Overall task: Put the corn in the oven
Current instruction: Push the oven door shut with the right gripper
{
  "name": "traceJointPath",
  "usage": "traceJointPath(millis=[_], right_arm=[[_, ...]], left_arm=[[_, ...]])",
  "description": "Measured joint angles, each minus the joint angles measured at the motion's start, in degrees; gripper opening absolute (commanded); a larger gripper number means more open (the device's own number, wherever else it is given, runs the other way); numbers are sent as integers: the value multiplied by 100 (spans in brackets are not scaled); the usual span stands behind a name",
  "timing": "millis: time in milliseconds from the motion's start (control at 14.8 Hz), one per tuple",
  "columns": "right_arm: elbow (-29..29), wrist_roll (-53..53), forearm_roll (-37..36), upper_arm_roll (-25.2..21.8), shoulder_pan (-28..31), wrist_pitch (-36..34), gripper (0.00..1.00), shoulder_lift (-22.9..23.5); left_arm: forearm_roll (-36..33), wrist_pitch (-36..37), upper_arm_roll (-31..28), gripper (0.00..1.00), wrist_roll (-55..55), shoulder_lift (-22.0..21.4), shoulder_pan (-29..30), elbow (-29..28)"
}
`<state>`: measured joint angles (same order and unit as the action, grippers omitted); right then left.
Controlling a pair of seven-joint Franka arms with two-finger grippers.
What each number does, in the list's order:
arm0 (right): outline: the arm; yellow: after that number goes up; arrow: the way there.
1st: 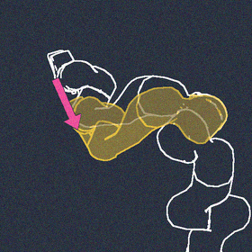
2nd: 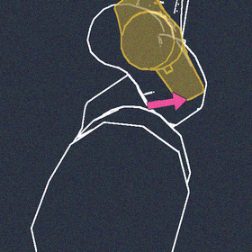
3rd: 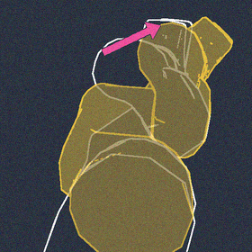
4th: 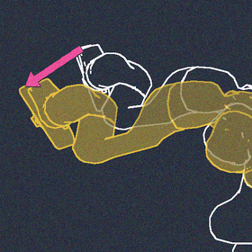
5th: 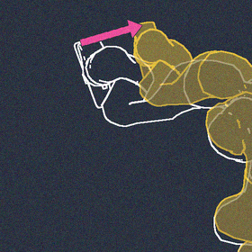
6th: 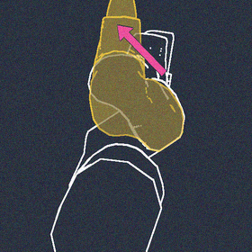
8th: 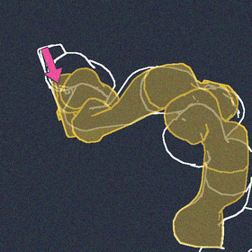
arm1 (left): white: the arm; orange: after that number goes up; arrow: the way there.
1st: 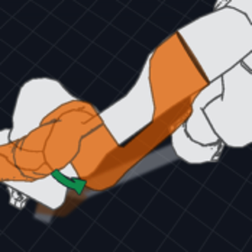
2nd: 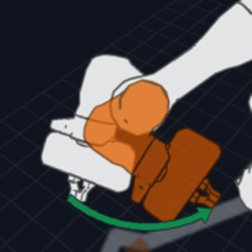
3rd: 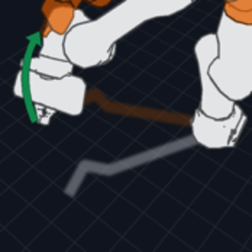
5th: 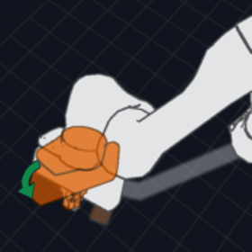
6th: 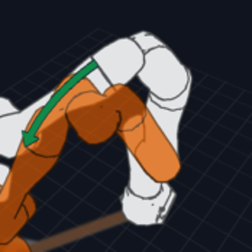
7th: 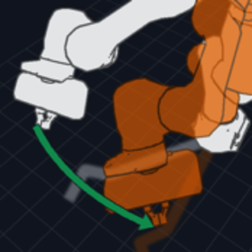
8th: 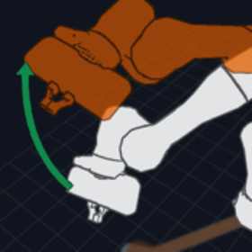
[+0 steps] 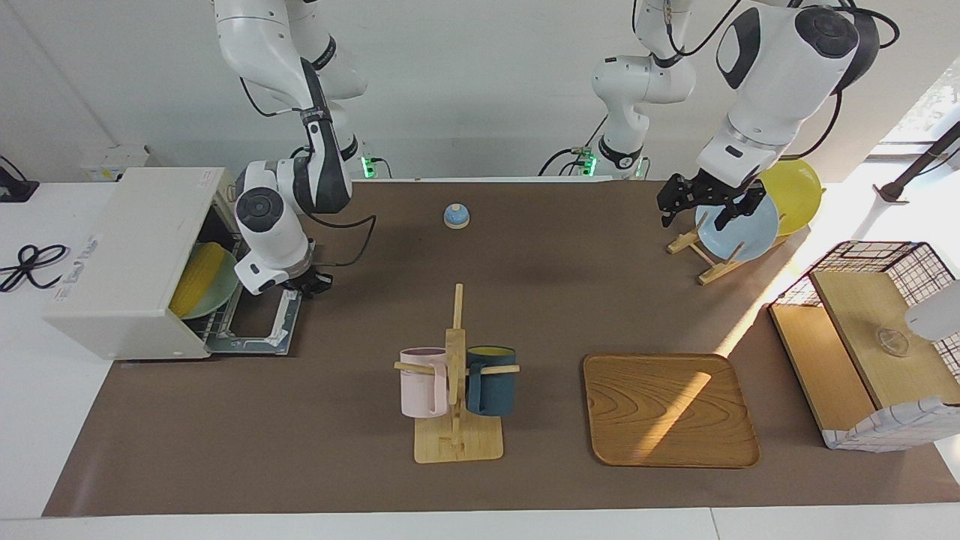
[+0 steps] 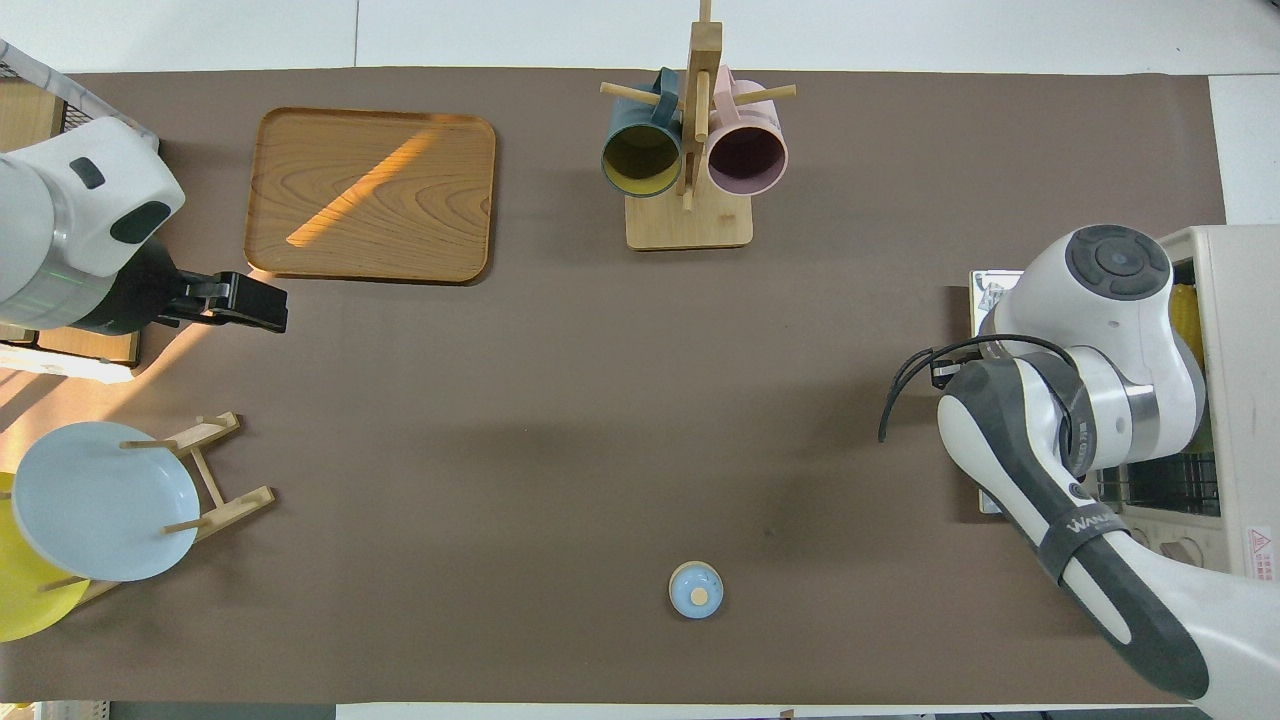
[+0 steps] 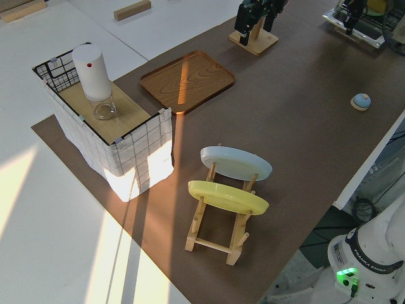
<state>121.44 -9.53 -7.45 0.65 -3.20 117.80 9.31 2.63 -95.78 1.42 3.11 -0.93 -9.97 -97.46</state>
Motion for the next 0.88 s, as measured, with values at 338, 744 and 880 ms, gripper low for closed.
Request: traceJointPath(millis=[338,744,880], right_arm=[[-314,281,0,9,5,-537,0,-20],[-1039,1599,-201,18,594,-1810,0,-584],[-1097,2038,-437,-10,915,-1870,0,-792]], left_arm=[[0,0,0,100,0,0,0,0],[0,0,0,100,0,0,0,0],[0,0,0,100,0,0,0,0]])
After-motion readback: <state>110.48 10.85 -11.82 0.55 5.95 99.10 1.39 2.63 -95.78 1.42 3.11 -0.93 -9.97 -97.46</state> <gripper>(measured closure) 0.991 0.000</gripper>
